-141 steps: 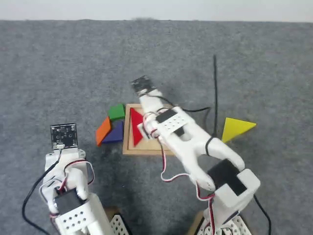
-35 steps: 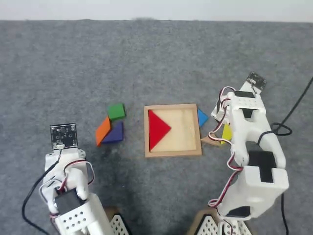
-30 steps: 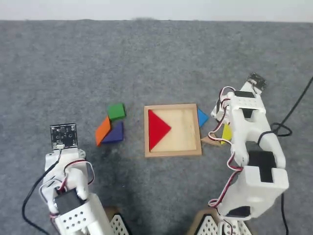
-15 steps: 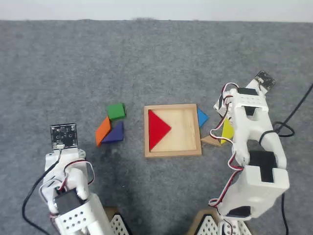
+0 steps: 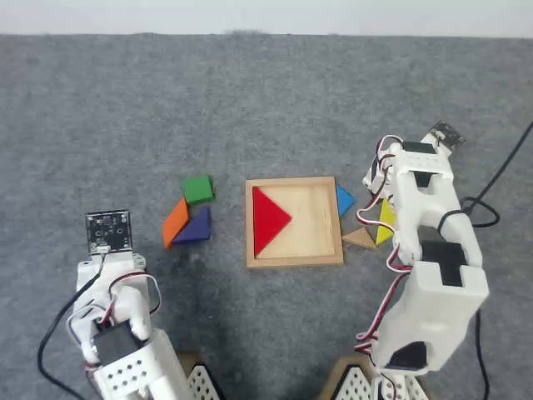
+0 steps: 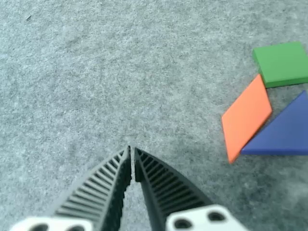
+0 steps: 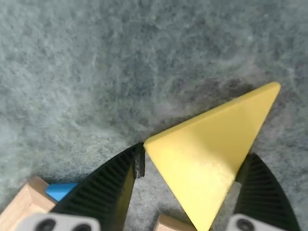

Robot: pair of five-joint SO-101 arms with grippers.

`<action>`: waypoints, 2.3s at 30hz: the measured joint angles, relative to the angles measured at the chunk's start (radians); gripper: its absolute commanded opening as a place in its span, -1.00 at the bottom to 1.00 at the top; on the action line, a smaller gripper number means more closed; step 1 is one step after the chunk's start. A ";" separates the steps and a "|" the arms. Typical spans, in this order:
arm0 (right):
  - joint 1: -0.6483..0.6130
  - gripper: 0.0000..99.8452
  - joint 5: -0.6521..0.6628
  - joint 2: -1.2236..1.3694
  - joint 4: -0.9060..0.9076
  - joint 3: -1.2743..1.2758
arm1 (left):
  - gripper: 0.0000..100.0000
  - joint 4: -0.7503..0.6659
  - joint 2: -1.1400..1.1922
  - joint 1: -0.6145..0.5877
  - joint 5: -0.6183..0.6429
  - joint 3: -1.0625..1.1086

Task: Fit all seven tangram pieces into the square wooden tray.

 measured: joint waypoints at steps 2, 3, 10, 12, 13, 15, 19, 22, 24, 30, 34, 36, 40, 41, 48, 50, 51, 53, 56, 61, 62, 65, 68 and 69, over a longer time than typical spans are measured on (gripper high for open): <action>0.000 -0.53 0.003 0.000 0.005 0.000 | -0.97 0.000 0.000 0.000 0.000 0.000; 0.000 -0.56 0.003 0.000 0.008 0.000 | -0.97 0.000 0.000 0.000 0.000 0.000; 0.032 -0.65 0.084 -0.023 0.020 0.000 | -0.97 0.000 0.000 0.000 0.000 0.000; 0.034 -0.65 0.104 -0.043 0.018 0.000 | -0.97 0.000 0.000 0.000 0.000 0.000; 0.034 -0.65 0.110 -0.058 0.018 0.000 | -0.97 0.000 0.000 0.000 0.000 0.000; 0.034 -0.65 0.117 -0.094 0.018 0.012 | -0.97 0.000 0.000 0.000 0.000 0.000; 0.032 -0.64 0.130 -0.164 0.018 0.051 | -0.97 0.000 0.000 0.000 0.000 0.000; 0.032 -0.58 0.144 -0.219 0.018 0.077 | -0.97 0.000 0.000 0.000 0.000 0.000; 0.032 -0.48 0.147 -0.241 0.017 0.078 | -0.97 0.000 0.000 0.000 0.000 0.000; 0.031 -0.42 0.097 -0.221 -0.031 0.072 | -0.97 0.000 0.000 0.000 0.000 0.000; 0.032 -0.42 0.072 -0.100 -0.031 0.002 | -0.97 0.000 0.000 0.000 0.000 0.000; 0.032 -0.42 0.071 -0.032 -0.021 -0.055 | -0.97 0.000 0.000 0.000 0.000 0.000; 0.032 -0.42 0.071 0.091 0.055 -0.192 | -0.97 0.000 0.000 0.000 0.000 0.000; 0.032 -0.42 0.071 0.118 0.071 -0.226 | -0.97 0.000 0.000 0.000 0.000 0.000; 0.029 -0.41 0.069 0.241 0.109 -0.365 | -0.97 0.000 0.000 0.000 0.000 0.000; 0.029 -0.38 0.068 0.242 0.110 -0.368 | -0.97 0.000 0.000 0.000 0.000 0.000; 0.029 -0.35 0.068 0.242 0.110 -0.368 | -0.97 0.000 0.000 0.000 0.000 0.000; 0.028 -0.31 0.066 0.242 0.110 -0.368 | -0.97 0.000 0.000 0.000 0.000 0.000; 0.026 -0.31 0.049 0.244 0.104 -0.373 | -0.97 0.000 0.000 0.000 0.000 0.000; 0.034 -0.33 -0.080 0.244 0.101 -0.373 | -0.97 0.000 0.000 0.000 0.000 0.000; 0.040 -0.34 -0.106 0.244 0.101 -0.373 | -0.97 0.000 0.000 0.000 0.000 0.000; 0.054 -0.34 -0.169 0.244 0.094 -0.373 | -0.97 0.000 0.000 0.000 0.000 0.000; 0.058 -0.34 -0.196 0.244 0.083 -0.379 | -0.97 0.000 0.000 0.000 0.000 0.000; 0.058 -0.33 -0.204 0.244 0.080 -0.379 | -0.97 0.000 0.000 0.000 0.000 0.000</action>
